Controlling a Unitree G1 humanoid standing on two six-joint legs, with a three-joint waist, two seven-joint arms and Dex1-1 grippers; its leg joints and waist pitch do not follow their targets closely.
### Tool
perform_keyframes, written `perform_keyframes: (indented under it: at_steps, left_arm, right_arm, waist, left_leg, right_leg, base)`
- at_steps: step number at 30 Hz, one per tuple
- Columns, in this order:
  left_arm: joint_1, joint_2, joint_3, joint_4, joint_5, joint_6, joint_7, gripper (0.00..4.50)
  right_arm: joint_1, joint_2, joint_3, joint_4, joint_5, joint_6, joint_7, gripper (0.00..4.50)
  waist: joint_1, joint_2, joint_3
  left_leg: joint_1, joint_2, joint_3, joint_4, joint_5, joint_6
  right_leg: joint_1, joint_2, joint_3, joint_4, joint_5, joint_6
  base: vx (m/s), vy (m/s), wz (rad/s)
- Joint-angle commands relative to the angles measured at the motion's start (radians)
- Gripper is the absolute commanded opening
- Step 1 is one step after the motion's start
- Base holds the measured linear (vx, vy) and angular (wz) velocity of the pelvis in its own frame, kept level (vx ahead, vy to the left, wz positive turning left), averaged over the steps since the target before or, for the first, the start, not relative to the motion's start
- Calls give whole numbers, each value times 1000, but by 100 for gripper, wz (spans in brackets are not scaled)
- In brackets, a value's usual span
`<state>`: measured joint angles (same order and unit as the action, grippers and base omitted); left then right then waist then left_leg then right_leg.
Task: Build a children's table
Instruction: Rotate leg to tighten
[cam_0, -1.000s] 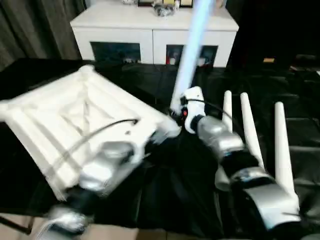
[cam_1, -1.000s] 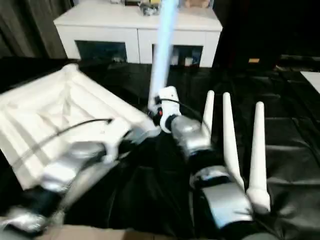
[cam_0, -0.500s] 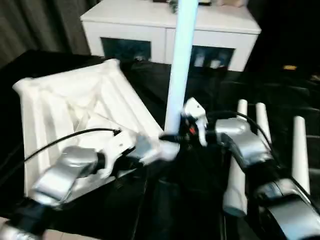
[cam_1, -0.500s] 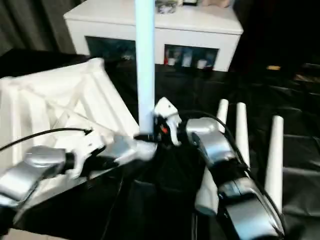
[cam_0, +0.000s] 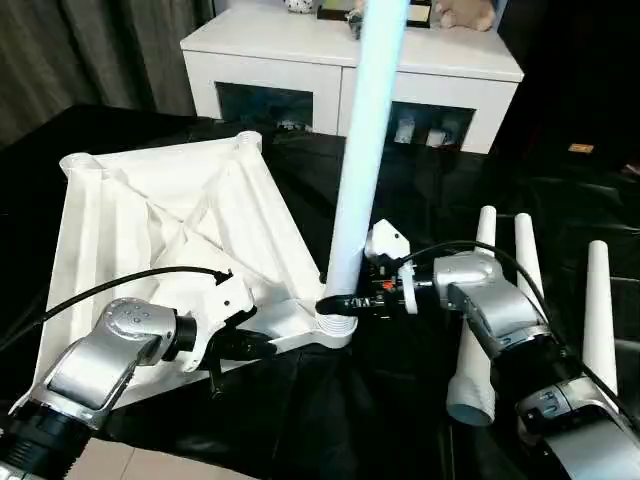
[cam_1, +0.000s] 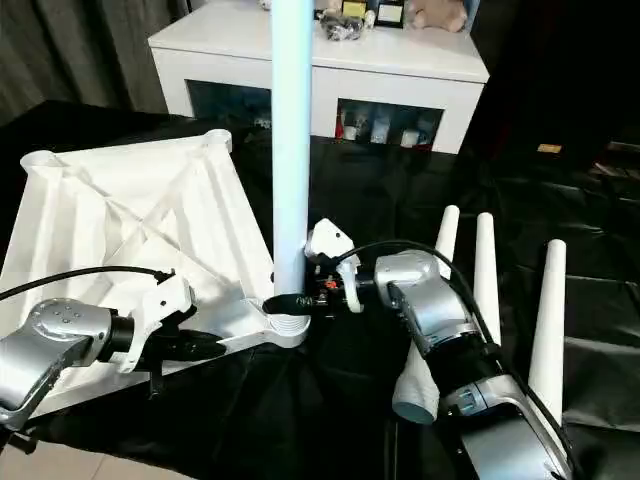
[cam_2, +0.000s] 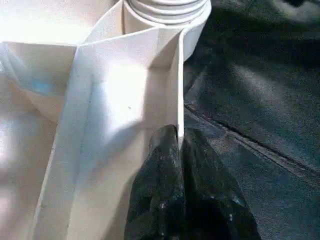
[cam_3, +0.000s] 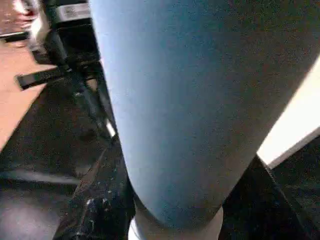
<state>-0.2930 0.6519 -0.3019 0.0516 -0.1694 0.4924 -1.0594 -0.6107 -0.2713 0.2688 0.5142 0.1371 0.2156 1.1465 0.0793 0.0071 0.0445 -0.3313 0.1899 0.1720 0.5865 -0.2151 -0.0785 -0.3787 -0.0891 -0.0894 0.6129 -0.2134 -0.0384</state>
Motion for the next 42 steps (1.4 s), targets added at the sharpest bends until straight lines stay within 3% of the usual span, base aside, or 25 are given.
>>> perform_keyframes:
  at_steps: [1,7,11,18,22,23,24,26,28,30,32,34,36,37,38,39,41,42]
  left_arm:
    - [-20,-2,23,-15,-2,-24,-5,0]
    - [-9,-58,8,-14,5,-18,50,0]
    - [-1,-63,-1,-20,4,-22,47,0]
    - [-3,-66,-1,-12,13,-27,49,0]
    - [-22,-103,-12,31,45,14,107,0]
    - [-33,-131,-14,59,63,27,150,0]
    - [-51,-181,-12,105,88,48,228,0]
    - [-66,-227,-6,143,106,68,298,0]
    - [-103,-369,8,226,124,106,453,0]
    - [-119,-434,17,257,125,111,518,0]
    - [-140,-514,27,293,124,111,587,0]
    - [-149,-549,24,306,128,111,608,0]
    - [-155,-578,12,306,135,114,614,0]
    - [-155,-578,12,306,135,114,614,0]
    - [-158,-586,10,307,142,118,620,0]
    - [-161,-592,11,307,146,122,624,0]
    - [-161,-584,14,305,147,127,623,0]
    - [-160,-578,18,305,147,128,619,0]
  right_arm:
    - [65,-32,8,170,-136,72,-168,187]
    - [93,13,10,165,-143,111,-291,187]
    - [111,12,23,147,-136,114,-289,187]
    - [105,17,16,160,-128,114,-329,187]
    - [75,65,-42,221,-126,151,-506,187]
    - [60,87,-75,254,-118,166,-590,187]
    - [41,119,-126,299,-101,180,-711,187]
    - [28,144,-167,333,-84,183,-804,187]
    - [5,219,-272,391,-16,167,-1004,187]
    - [-2,253,-308,409,8,147,-1092,187]
    - [-14,299,-356,433,43,116,-1204,187]
    - [-24,322,-378,449,58,98,-1262,187]
    - [-41,347,-395,467,63,79,-1319,187]
    - [-41,347,-395,467,63,79,-1319,187]
    - [-53,356,-405,480,59,68,-1341,187]
    - [-63,363,-413,492,57,59,-1359,187]
    - [-77,366,-421,509,57,55,-1363,187]
    - [-84,365,-418,518,53,52,-1361,187]
  waist:
    - [-7,20,-37]
    - [-24,19,-35]
    - [-25,21,-33]
    - [-26,21,-35]
    - [-34,21,-27]
    - [-39,19,-26]
    - [-47,21,-19]
    - [-55,24,-16]
    - [-62,27,-18]
    - [-67,24,-19]
    - [-69,26,-20]
    - [-73,37,-17]
    - [-79,43,-15]
    - [-78,46,-16]
    - [-78,46,-16]
    - [-81,44,-14]
    - [-85,40,-13]
    - [-87,44,-11]
  left_leg:
    - [0,43,-17,-92,-300,-20]
    - [-2,42,-23,-96,-351,-33]
    - [2,42,-24,-97,-389,-30]
    - [3,42,-23,-98,-390,-28]
    - [4,40,-29,-103,-428,-42]
    - [8,38,-33,-103,-464,-46]
    - [13,37,-35,-103,-502,-55]
    - [34,30,-41,-96,-582,-62]
    - [42,29,-46,-98,-609,-57]
    - [42,28,-50,-104,-627,-44]
    - [48,21,-54,-106,-643,-32]
    - [56,25,-59,-113,-699,-34]
    - [39,36,-66,-142,-791,-36]
    - [38,38,-63,-152,-820,-37]
    - [38,38,-63,-152,-820,-37]
    - [53,29,-54,-144,-817,-40]
    - [59,18,-54,-126,-781,-30]
    - [52,20,-57,-127,-778,-29]
  right_leg:
    - [27,-63,62,-89,-318,-153]
    - [27,-61,58,-93,-359,-136]
    - [21,-63,59,-101,-409,-119]
    - [20,-61,60,-99,-378,-127]
    - [16,-63,58,-108,-479,-96]
    - [13,-65,53,-115,-542,-74]
    - [5,-64,51,-122,-596,-56]
    - [-6,-61,33,-141,-674,-19]
    - [-4,-60,21,-151,-664,-5]
    - [5,-58,7,-162,-630,14]
    - [3,-57,-2,-173,-646,36]
    - [3,-49,-14,-178,-605,38]
    - [25,-44,-16,-158,-531,32]
    - [28,-43,-12,-146,-520,25]
    - [28,-43,-12,-146,-520,25]
    - [7,-47,-12,-161,-575,27]
    - [0,-56,-23,-186,-662,58]
    - [6,-57,-30,-187,-672,69]
  base:
    - [0,0,0]
    - [0,0,0]
    - [0,0,0]
    - [0,0,0]
    - [0,0,0]
    - [0,0,0]
    - [0,0,0]
    - [-26,5,-3]
    - [0,0,0]
    - [0,0,0]
    - [-33,50,-3]
    - [-32,54,0]
    - [-20,54,1]
    - [0,0,0]
    - [0,0,0]
    - [0,0,0]
    - [0,0,0]
    - [0,0,0]
